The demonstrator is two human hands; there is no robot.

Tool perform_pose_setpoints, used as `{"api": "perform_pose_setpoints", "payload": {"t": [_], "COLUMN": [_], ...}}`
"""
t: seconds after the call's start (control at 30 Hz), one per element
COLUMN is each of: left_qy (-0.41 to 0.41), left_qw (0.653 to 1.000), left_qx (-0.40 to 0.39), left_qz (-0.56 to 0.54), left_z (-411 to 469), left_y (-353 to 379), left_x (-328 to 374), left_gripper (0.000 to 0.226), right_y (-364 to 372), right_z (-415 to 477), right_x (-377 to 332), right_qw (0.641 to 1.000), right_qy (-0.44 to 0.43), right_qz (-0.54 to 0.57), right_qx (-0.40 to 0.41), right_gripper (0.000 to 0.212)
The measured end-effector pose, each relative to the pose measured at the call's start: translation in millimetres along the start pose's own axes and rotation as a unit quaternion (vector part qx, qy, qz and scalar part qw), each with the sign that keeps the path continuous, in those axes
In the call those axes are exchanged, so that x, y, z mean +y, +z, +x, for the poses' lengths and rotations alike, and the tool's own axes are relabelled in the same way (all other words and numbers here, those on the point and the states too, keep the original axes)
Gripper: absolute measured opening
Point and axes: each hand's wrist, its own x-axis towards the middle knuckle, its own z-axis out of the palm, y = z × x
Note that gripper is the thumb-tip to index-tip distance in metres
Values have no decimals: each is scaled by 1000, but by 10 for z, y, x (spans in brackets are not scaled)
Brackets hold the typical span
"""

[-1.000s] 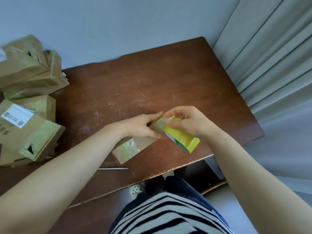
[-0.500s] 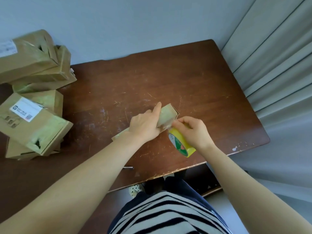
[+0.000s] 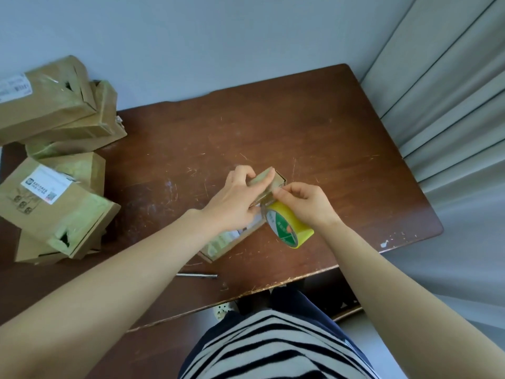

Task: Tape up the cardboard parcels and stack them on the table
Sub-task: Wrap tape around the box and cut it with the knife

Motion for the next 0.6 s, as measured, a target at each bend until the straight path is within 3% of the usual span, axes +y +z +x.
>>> {"api": "perform_pose_setpoints", "payload": {"t": [0.07, 0.17, 0.27, 0.33, 0.43, 0.6], "left_qy": [-25, -57, -102, -138, -163, -182], "left_qw": [987, 967, 989, 990, 980, 977], "left_qx": [-29, -26, -1, -25, -83, 0], "left_qz": [-156, -247, -103, 7, 76, 113], "left_z": [14, 32, 42, 11, -76, -72], "left_y": [27, 94, 243, 396, 628, 806], "left_x": [-34, -121, -110, -54, 34, 35], "left_gripper": [72, 63, 75, 111, 153, 148], "right_y": [-145, -274, -118, 15, 83, 16], "right_z": [-92, -152, -47, 59, 166, 43], "right_x": [-26, -5, -19, -72, -91, 79], "right_qw": [998, 989, 993, 995, 994, 991], "right_qy": [-9, -48, -62, -84, -101, -117], "right_qz": [52, 98, 71, 47, 32, 28], "right_qx": [-38, -102, -65, -39, -25, -55], "right_gripper": [7, 41, 38, 30, 20, 33]}}
